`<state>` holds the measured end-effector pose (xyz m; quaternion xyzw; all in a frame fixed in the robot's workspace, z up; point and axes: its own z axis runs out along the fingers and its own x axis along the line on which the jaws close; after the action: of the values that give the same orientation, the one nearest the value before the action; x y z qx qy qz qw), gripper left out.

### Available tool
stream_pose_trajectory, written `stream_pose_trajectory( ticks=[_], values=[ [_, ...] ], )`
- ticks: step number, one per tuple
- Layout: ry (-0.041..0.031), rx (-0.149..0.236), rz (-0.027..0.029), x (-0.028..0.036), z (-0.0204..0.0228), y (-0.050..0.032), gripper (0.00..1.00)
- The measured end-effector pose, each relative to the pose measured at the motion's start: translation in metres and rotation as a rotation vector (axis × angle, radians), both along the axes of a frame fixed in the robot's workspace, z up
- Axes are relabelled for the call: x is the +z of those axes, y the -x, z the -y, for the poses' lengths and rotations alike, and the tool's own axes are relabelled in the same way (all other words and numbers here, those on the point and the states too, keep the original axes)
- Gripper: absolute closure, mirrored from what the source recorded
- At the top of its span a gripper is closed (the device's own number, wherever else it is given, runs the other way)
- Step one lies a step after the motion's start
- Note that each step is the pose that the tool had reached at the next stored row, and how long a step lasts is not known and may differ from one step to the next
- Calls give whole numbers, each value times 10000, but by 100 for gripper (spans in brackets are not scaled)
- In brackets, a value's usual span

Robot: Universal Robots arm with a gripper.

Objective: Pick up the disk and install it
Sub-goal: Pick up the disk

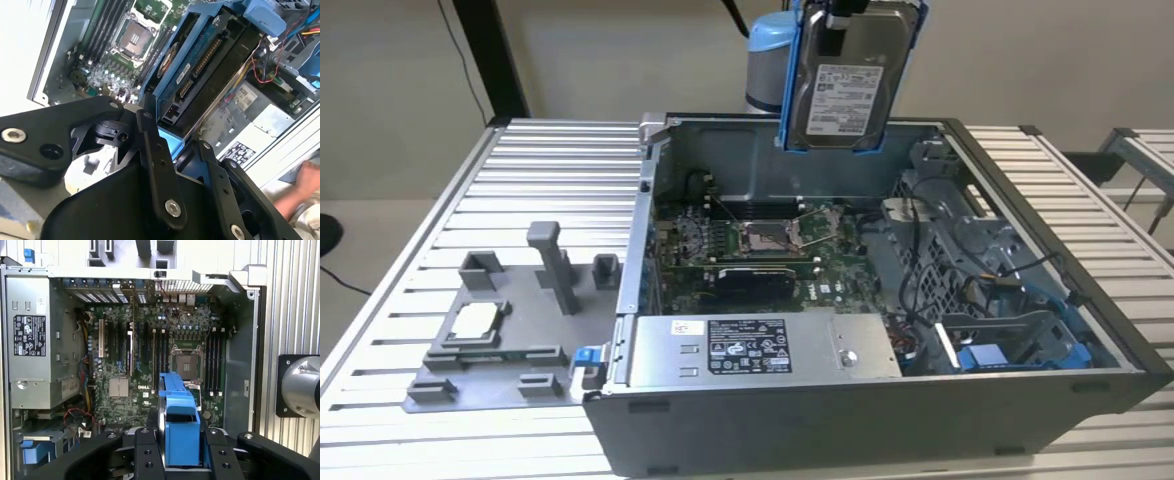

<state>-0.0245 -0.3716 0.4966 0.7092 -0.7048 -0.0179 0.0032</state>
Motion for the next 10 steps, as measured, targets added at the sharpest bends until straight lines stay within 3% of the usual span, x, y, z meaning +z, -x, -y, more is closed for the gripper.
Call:
stream_pose_trajectory(
  ticks=[10],
  values=[
    [0, 1, 0, 0, 2, -17, 100]
  ],
)
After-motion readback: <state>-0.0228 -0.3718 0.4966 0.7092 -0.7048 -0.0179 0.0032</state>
